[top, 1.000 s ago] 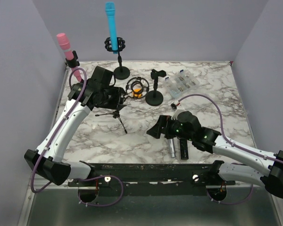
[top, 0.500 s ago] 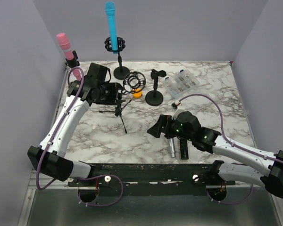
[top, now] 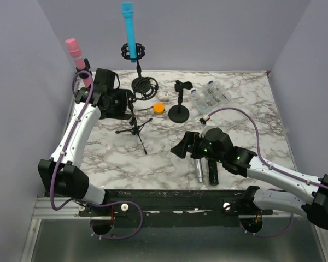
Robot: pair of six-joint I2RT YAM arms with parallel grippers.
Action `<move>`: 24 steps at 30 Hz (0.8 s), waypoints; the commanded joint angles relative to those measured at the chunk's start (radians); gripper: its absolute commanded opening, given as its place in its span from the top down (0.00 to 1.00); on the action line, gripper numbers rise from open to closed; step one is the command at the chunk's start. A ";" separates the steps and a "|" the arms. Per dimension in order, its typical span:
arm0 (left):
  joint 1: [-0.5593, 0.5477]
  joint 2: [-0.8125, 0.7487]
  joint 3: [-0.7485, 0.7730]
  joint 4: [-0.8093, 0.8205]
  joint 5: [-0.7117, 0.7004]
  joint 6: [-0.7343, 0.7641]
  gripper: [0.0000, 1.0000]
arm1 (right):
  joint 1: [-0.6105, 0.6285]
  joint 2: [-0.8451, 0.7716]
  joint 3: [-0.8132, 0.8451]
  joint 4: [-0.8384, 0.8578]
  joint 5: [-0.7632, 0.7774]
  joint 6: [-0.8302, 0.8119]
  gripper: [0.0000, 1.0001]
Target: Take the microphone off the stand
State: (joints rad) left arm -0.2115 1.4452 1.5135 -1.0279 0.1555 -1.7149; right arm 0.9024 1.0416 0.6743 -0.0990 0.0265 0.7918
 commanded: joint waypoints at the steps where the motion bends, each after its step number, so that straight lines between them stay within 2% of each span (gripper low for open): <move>1: 0.007 0.031 0.046 -0.095 -0.093 0.158 0.26 | 0.006 0.006 0.025 -0.021 0.037 -0.021 0.00; 4: 0.009 0.033 0.076 -0.097 -0.146 0.236 0.20 | 0.006 0.006 0.024 -0.021 0.038 -0.023 0.00; 7: 0.009 0.003 0.050 -0.021 -0.183 0.338 0.02 | 0.006 0.007 0.019 -0.015 0.034 -0.024 0.00; 10: 0.007 -0.020 0.046 0.052 -0.226 0.475 0.02 | 0.006 0.006 0.013 -0.013 0.035 -0.026 0.00; 14: 0.007 -0.085 0.020 0.125 -0.358 0.662 0.01 | 0.007 -0.001 -0.001 -0.008 0.038 -0.026 0.00; 19: 0.011 -0.267 -0.144 0.295 -0.559 0.863 0.02 | 0.007 -0.003 -0.013 -0.007 0.041 -0.028 0.00; 22: 0.020 -0.396 -0.273 0.459 -0.567 1.074 0.02 | 0.006 -0.008 -0.021 -0.005 0.045 -0.034 0.00; 24: 0.024 -0.493 -0.383 0.583 -0.452 1.286 0.01 | 0.007 -0.012 -0.027 -0.005 0.047 -0.038 0.00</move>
State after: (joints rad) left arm -0.1974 1.1065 1.2663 -0.6994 -0.3180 -0.8200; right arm 0.9024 1.0416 0.6674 -0.1062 0.0399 0.7807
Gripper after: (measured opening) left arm 0.980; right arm 0.998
